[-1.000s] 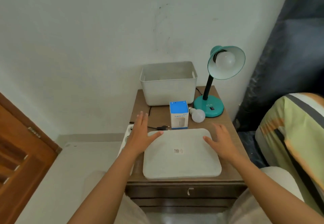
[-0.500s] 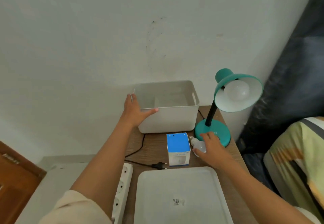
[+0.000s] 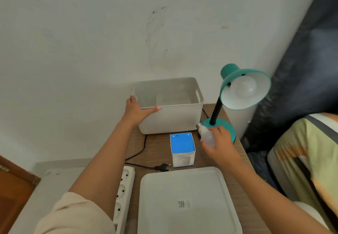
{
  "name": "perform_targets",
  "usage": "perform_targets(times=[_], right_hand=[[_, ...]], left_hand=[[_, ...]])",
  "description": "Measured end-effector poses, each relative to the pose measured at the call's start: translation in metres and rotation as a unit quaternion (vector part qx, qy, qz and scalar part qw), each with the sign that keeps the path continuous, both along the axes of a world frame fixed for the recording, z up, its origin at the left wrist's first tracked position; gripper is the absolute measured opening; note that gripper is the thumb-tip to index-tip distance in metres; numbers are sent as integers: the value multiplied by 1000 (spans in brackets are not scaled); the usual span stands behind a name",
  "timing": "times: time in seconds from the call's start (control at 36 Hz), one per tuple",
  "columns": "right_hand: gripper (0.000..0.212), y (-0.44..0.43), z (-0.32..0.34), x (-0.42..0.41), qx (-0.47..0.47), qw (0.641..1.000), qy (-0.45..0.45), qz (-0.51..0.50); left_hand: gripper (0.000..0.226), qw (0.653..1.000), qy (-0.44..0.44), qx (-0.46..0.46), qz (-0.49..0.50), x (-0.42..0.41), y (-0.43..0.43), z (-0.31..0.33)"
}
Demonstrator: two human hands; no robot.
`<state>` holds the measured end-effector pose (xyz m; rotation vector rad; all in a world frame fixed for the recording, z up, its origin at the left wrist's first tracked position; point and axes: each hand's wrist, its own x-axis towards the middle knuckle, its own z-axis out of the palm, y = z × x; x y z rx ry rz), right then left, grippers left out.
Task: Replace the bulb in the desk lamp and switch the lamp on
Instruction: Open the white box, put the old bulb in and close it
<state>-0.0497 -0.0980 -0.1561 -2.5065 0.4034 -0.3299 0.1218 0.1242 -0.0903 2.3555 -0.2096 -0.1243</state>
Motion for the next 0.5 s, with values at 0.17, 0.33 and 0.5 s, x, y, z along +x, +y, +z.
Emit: perform_targets(times=[0.17, 0.33, 0.5], right_hand=[[50, 18, 46, 3, -34, 985, -156, 60], [56, 30, 79, 63, -9, 982, -179, 60], [59, 19, 94, 130, 40, 995, -65, 68]], left_hand=[[125, 999, 7, -30, 8, 0, 0, -1], [121, 997, 7, -72, 22, 3, 2, -4], [118, 995, -12, -96, 29, 11, 1, -11]])
